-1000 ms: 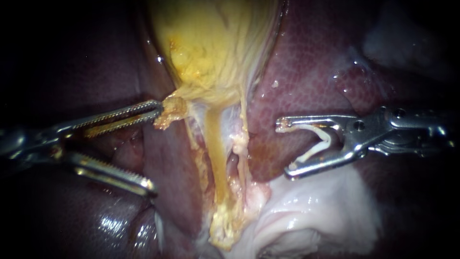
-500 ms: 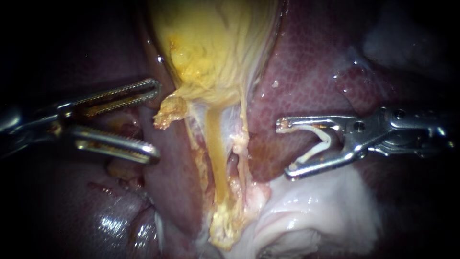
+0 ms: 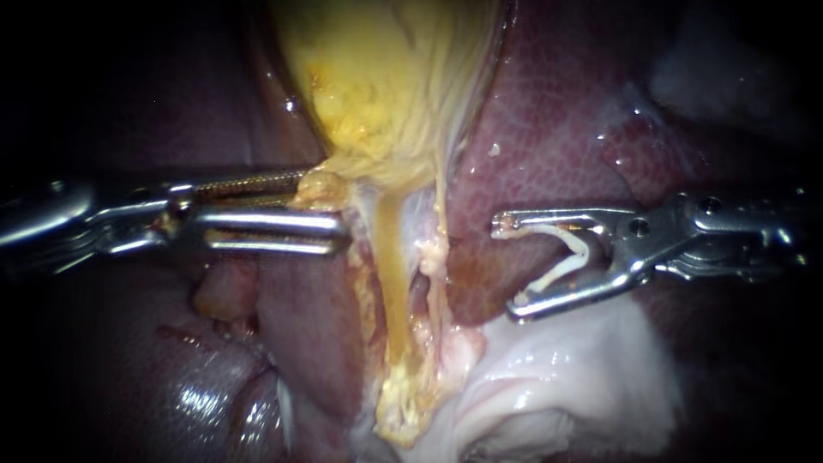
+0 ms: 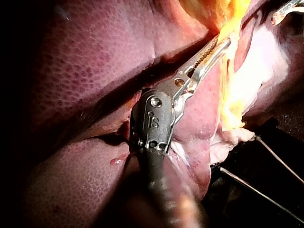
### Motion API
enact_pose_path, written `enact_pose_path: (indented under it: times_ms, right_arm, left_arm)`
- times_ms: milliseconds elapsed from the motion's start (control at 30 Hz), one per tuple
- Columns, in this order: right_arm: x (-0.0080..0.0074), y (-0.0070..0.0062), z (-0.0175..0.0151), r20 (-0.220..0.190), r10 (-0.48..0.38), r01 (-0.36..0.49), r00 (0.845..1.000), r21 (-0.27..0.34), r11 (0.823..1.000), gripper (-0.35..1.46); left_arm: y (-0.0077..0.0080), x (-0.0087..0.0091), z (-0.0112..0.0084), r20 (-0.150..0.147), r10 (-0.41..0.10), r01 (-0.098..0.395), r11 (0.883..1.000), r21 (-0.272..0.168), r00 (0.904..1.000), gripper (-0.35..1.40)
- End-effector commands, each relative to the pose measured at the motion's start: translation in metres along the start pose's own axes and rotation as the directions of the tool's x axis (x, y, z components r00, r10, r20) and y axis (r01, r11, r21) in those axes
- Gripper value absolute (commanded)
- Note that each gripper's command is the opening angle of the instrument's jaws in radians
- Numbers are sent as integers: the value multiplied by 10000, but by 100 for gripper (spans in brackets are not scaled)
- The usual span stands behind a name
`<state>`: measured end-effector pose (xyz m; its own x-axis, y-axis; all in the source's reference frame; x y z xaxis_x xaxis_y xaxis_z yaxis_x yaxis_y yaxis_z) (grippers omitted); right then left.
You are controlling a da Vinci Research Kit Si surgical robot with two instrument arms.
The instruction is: Clipping first clip left tube
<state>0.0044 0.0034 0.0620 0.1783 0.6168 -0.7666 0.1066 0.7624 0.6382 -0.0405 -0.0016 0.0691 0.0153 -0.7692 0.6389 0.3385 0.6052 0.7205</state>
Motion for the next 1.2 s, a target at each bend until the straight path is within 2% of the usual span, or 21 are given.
enact_pose_path:
  times_ms: [33, 267, 367, 500, 633, 733, 1067, 1200]
  right_arm:
    - [0, 0, 0, -1, 2, -2, 10000, 0, 10000, 60]
    - [-1, 1, 1, 0, -4, 4, 10000, -7, 10000, 60]
    - [-4, 1, 3, 1, -27, 27, 10000, 51, 10000, 60]
    - [-14, 1, 11, -6, -99, 99, 10000, 114, 9999, 60]
    - [-31, 3, 31, -70, -130, 132, 9999, 255, 9996, 60]
    - [-48, 6, 48, -134, -114, 118, 9998, 347, 9993, 60]
    - [-112, 21, 101, 332, 215, -232, 9992, 541, 9983, 60]
    - [-132, 30, 113, 481, 349, -377, 9982, 577, 9976, 60]
  left_arm:
    - [0, -2, -3, 7, -35, 35, 10000, 24, 10000, -35]
    - [-1, -7, -9, -252, -172, 171, 9998, -49, 9995, -35]
    - [-1, -8, -12, -250, -179, 177, 9998, -67, 9995, -35]
    - [-4, -27, -26, -248, -285, 281, 9995, -156, 9993, -35]
    - [-8, -48, -44, -128, -480, 477, 9986, -237, 9988, -35]
    - [-11, -54, -53, -47, -472, 470, 9986, -259, 9989, -35]
    - [-14, -51, -60, -41, -453, 452, 9985, -294, 9990, -35]
    - [-17, -50, -60, -34, -448, 446, 9985, -319, 9990, -35]
